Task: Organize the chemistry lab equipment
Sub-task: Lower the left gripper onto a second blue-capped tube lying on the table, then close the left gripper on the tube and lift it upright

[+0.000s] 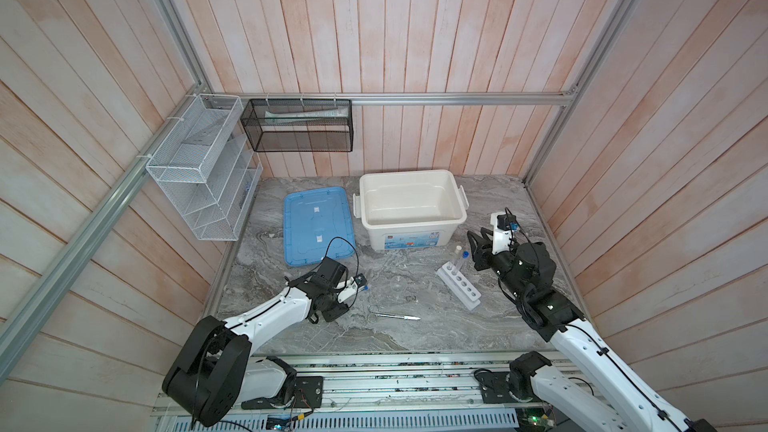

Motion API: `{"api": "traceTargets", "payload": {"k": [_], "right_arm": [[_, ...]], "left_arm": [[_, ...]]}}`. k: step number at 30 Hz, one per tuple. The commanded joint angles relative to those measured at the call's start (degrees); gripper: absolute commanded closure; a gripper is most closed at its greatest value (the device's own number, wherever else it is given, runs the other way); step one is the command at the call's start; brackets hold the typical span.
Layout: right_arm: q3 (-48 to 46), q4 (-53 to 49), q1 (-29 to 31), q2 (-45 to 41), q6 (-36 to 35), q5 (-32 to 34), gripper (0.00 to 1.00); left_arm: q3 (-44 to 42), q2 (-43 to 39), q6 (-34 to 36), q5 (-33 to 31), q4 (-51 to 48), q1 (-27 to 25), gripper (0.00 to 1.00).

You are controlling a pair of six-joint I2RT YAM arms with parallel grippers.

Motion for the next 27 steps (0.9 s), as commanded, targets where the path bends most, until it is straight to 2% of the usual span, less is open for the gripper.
{"api": "traceTargets", "payload": {"k": [1,6,18,27], "right_arm": [[-0.51,1.39,-0.47,0.74,0.67,-1.64,0.59],[-0.56,1.21,-0.74,0.66,0.84,-1.95,0.59],[-1.05,1.65,-2.67,0.56,1.41,-4.25,0.59],[-1.09,2.0,-3.82,0.43,1.89,-5.72,0.59]], "left_arm": [[1.72,1.23,0.25,0.6,-2.04,-0.3,0.43],[1.81,2.56,0.43,1.13,-1.25,-0.3,0.47],[3.72,6.29,0.33,2.56,-2.95,-0.3,0.48],[4.01,7.22,0.54,2.41,-3.4,-0.3,0.54]]}}
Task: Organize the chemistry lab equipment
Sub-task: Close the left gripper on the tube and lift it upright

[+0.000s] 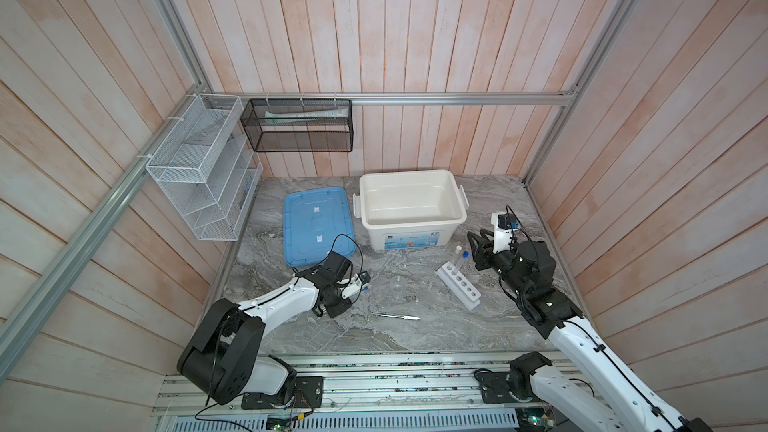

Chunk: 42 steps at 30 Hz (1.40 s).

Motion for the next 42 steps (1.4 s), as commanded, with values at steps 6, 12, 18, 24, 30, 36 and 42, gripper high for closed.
{"api": "traceTargets", "payload": {"k": [6,12,18,24,30,36,42], "right_arm": [[-1.28,1.89,-0.68,-0.74,0.99,-1.21,0.59],[-1.56,1.87,-0.72,-1.0,1.09,-1.02,0.59],[-1.8,1.96,-0.75,-1.21,1.26,-0.94,0.59],[-2.03,1.88,-0.82,-1.79,1.27,-0.66,0.59],[-1.85,1.5,-0.76,-2.56,1.09,-0.39,0.6],[-1.77,1.1,-0.76,-2.86,1.11,-0.28,0.6],[-1.26,0.6,-0.79,-2.93,1.13,-0.38,0.59]], "left_arm": [[0.32,2.22,0.41,0.8,-2.44,-0.3,0.61],[0.52,3.04,0.32,1.42,-2.05,-0.3,0.65],[0.86,3.8,0.23,2.23,-2.11,-0.3,0.69],[1.03,4.26,-0.2,2.35,-1.97,-0.3,0.72],[1.13,4.62,-0.36,3.27,-1.63,-0.3,0.76],[1.83,5.59,-0.56,4.32,-1.86,-0.3,0.82],[1.56,4.12,-0.9,4.11,-0.77,-0.3,0.83]]}}
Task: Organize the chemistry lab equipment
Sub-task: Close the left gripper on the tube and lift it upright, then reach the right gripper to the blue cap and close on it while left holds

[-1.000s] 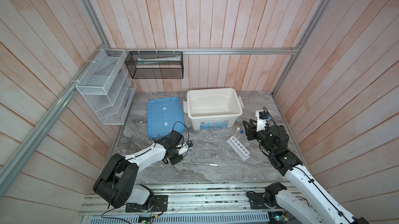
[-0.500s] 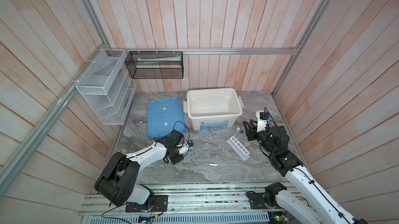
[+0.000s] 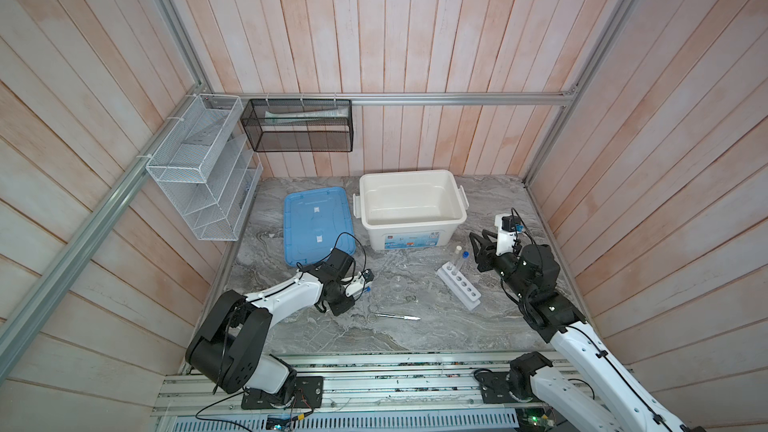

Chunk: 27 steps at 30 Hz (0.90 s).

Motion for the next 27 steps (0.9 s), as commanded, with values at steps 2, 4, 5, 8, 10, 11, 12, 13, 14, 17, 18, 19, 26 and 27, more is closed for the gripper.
{"api": "traceTargets", "payload": {"k": [2,4,5,8,10,11,12,13,14,17,18,19,26,27], "right_arm": [[0.56,-0.57,-0.21,-0.7,0.43,0.25,0.6],[1.24,-1.36,-0.21,-0.79,0.32,0.12,0.6],[1.68,-1.89,-0.25,-0.79,0.42,0.14,0.6],[3.65,-3.42,-0.2,-0.56,0.43,-0.78,0.59],[5.24,-4.35,-0.2,-0.2,0.52,-2.23,0.59],[6.2,-4.89,-0.2,0.07,0.52,-3.25,0.59],[7.04,-5.27,-0.19,0.29,0.45,-4.28,0.6],[8.16,-5.99,-0.15,0.6,0.43,-5.42,0.6],[9.44,-6.92,-0.18,1.15,0.37,-7.12,0.59],[13.33,-9.89,0.0,3.39,0.26,-13.48,0.59],[14.41,-10.65,0.22,4.06,0.41,-15.46,0.59],[15.49,-11.13,0.61,4.97,0.67,-17.38,0.59],[19.53,-10.08,7.59,8.99,3.06,-17.71,0.59],[19.66,-9.84,8.93,9.64,3.15,-18.16,0.59]], "left_arm": [[-0.68,-1.43,-1.17,0.38,0.08,-0.12,0.83],[-0.24,-4.21,-1.74,1.32,0.54,0.56,0.83],[-0.09,-5.83,-2.04,2.02,0.96,1.13,0.83],[0.2,-10.71,-3.08,4.83,1.74,2.76,0.83],[0.6,-13.53,-3.75,6.71,2.12,3.53,0.83],[0.9,-15.15,-3.95,7.72,2.35,3.96,0.83],[1.07,-16.46,-4.11,8.57,2.65,4.26,0.83],[1.28,-18.09,-4.37,9.56,3.11,4.67,0.83],[1.53,-19.68,-4.62,10.62,3.67,5.05,0.83],[1.54,-24.05,-5.81,14.59,6.61,6.34,0.83],[1.51,-25.2,-6.32,15.85,7.91,6.64,0.83],[1.32,-26.31,-6.85,17.09,9.55,6.82,0.83],[0.87,-28.88,-10.85,25.94,20.38,7.1,0.83],[0.75,-28.79,-11.45,27.03,21.83,7.11,0.83]]}}
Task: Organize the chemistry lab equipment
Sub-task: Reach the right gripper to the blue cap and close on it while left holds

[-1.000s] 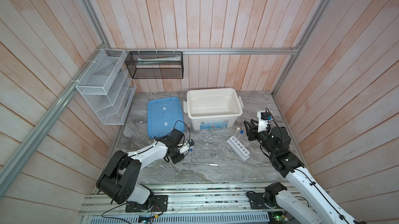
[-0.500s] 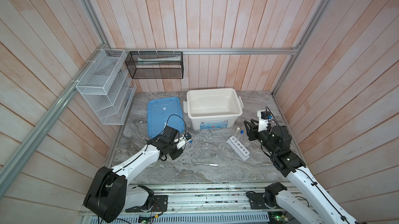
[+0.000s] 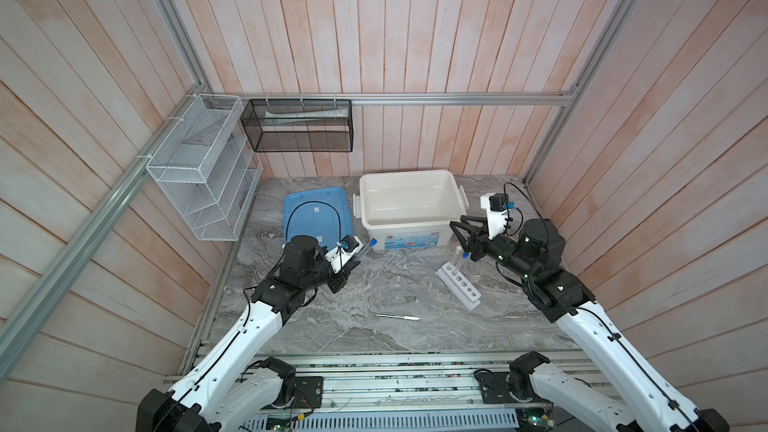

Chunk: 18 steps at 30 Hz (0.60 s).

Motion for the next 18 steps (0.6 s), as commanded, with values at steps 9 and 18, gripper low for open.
{"api": "traceTargets", "payload": {"k": [9,18], "right_arm": [[4.11,1.8,13.28,7.6,0.29,0.58,0.53],[5.59,9.93,17.28,14.4,0.81,-4.81,0.5]], "left_arm": [[0.64,1.88,-8.23,15.91,15.65,0.59,0.83],[1.67,3.01,-9.46,20.36,15.19,0.6,0.83]]}}
